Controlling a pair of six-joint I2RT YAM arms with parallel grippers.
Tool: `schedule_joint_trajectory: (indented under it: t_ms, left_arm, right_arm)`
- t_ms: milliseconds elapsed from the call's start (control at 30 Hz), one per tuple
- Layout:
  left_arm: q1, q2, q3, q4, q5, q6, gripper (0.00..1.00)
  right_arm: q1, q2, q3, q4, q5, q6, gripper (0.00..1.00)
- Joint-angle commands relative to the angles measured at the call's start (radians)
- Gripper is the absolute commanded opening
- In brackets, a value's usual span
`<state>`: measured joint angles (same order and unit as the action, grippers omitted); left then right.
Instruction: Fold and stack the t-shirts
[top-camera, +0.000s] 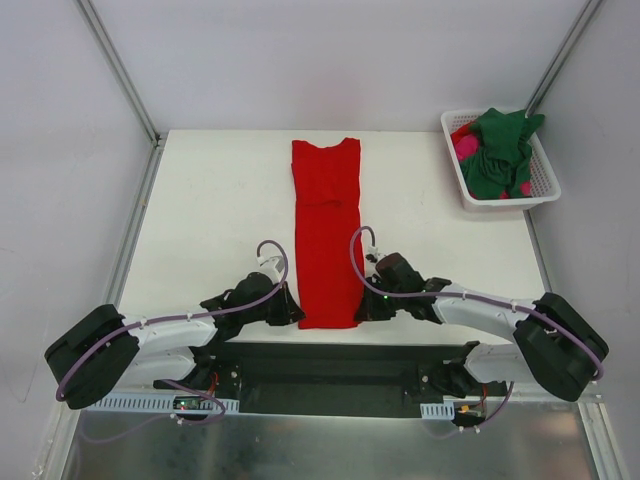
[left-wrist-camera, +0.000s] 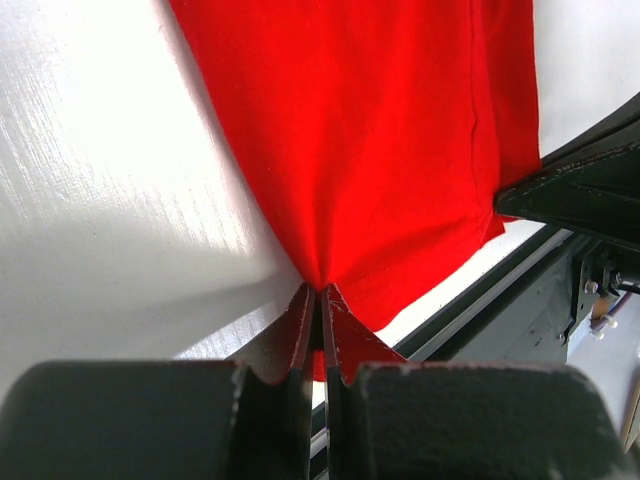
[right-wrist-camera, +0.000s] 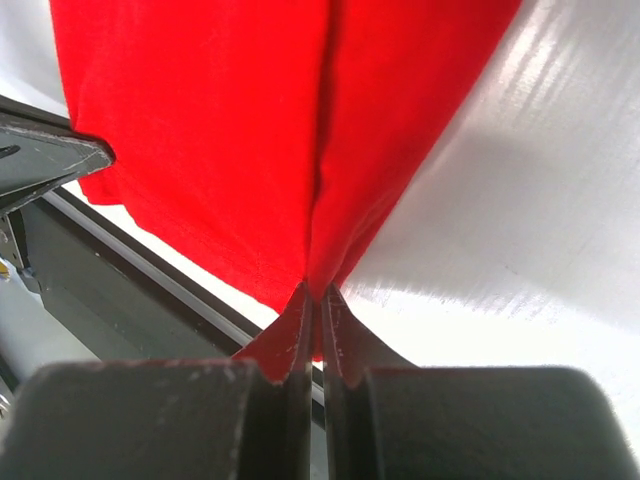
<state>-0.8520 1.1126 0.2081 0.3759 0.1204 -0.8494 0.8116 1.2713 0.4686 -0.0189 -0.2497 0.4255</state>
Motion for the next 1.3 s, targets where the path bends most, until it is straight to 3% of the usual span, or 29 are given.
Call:
schedule_joint_trajectory:
  t_ms: [0, 500, 733, 1000, 1267]
  left_arm:
    - [-0.01, -0.014, 0.013, -0.015, -0.002, 0.003, 0.0]
    - [-0.009, -0.181, 0.22, -0.256, -0.031, 0.087, 0.0]
    - [-0.004, -0.198, 0.29, -0.34, -0.114, 0.153, 0.0]
    - [0.056, -0.2, 0.321, -0.358, -0.146, 0.197, 0.0]
    - [0.152, -0.129, 0.39, -0.309, -0.174, 0.299, 0.0]
  right_arm:
    - [0.018, 0.003, 0.051, -0.033, -0.016, -0.024, 0.02]
    - [0.052, -0.07, 0.206, -0.168, 0.009, -0.073, 0.01]
    - [0.052, -0.121, 0.295, -0.268, 0.13, -0.097, 0.01]
    - [0.049, -0.104, 0.384, -0.331, 0.224, -0.137, 0.01]
    - [0.024, 0.028, 0.519, -0.326, 0.288, -0.22, 0.01]
